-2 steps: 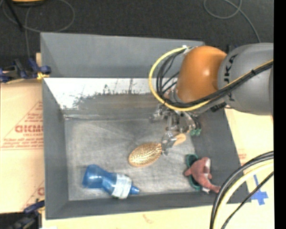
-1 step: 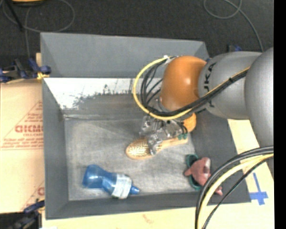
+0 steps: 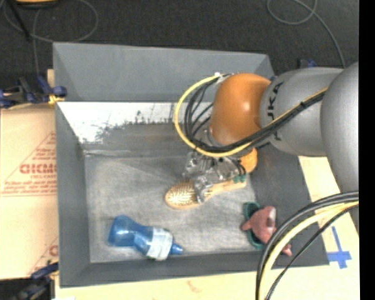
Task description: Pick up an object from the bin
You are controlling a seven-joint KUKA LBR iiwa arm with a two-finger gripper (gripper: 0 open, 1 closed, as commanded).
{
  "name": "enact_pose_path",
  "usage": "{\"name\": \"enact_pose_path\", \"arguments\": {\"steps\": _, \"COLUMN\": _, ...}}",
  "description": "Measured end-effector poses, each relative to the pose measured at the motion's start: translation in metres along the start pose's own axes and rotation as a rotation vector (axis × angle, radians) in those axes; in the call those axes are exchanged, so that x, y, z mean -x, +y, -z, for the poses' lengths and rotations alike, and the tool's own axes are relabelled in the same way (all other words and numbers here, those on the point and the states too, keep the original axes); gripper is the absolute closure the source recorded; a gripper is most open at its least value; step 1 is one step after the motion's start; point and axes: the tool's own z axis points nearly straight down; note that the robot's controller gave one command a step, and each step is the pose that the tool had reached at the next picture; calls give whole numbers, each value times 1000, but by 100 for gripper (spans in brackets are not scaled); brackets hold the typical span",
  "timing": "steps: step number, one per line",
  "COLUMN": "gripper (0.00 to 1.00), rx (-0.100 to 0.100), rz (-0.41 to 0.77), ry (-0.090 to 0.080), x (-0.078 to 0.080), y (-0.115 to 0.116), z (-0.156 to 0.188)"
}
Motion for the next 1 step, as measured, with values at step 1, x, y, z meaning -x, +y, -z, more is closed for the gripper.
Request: {"name": "enact_pose_path", "arguments": {"steps": 1, "gripper": 100, "rx": -2, "rz": 121, "ry": -6, "x": 3, "y": 8, "z": 196}}
